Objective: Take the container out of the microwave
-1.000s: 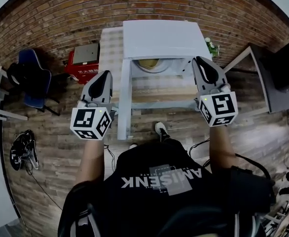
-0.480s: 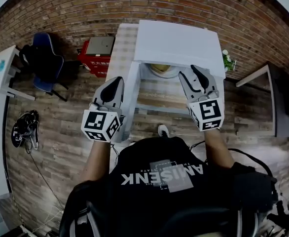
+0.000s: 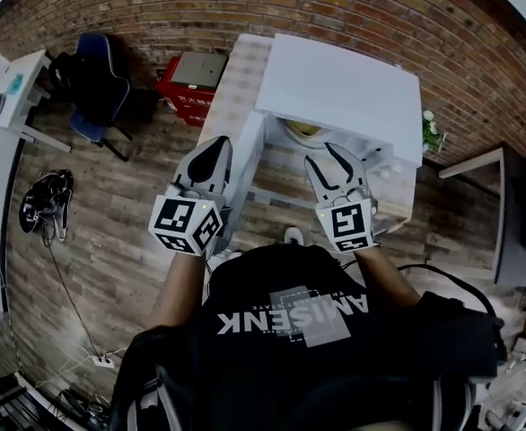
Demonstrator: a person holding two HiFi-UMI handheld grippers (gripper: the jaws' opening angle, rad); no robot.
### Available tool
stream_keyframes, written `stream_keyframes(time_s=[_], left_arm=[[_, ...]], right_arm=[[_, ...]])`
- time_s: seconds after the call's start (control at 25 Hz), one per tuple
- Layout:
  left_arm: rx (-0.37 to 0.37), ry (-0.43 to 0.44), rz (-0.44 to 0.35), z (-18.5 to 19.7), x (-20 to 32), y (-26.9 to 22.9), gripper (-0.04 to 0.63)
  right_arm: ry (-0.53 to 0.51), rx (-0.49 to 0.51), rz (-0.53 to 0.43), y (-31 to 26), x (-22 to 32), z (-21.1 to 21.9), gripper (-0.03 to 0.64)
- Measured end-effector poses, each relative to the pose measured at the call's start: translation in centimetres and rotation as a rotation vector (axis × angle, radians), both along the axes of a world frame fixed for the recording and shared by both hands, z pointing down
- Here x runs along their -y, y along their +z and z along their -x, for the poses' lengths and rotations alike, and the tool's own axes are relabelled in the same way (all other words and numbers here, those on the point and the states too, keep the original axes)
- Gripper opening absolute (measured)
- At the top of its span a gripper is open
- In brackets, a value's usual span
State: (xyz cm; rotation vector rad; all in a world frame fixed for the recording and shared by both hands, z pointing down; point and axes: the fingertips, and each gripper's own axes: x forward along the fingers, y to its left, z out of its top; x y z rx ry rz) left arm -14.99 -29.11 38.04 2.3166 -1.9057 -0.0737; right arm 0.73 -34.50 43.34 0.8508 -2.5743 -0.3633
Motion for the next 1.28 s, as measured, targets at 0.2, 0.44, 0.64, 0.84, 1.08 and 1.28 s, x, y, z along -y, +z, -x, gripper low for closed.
stream_keyframes(time_s=[0.2, 0.44, 0.64, 0.84, 1.08, 1.28], left_arm=[[0.024, -0.026, 0.016, -0.2, 0.2, 0.5, 0.012], [0.025, -0.05, 0.023, -0.8, 1.0, 0.7, 0.012], [0.007, -0.102, 0.056, -0.7, 1.1, 1.6, 0.012], [-0.014, -0.165, 0.057, -0.5, 0.2, 1.9, 0.012], [-0.025, -0.219, 0.041, -0.5, -0.4, 1.1, 0.012], [-0.025, -0.234, 0.041, -1.0, -0.9, 0.8, 0.012]], right_arm=[[-0.055, -0.048, 0.065, 4.5, 0.3, 1.2, 0.204], [-0.056, -0.111, 0.129, 9.3, 2.4, 1.4, 0.208], [-0.054, -0.185, 0.142, 12.9, 4.6, 1.5, 0.228], [-0.08, -0.235, 0.147, 15.8, 5.9, 2.3, 0.23], [-0.12, -0.297, 0.104, 17.6, 7.9, 4.3, 0.23], [-0.126, -0.363, 0.07, 18.9, 8.9, 5.0, 0.232]])
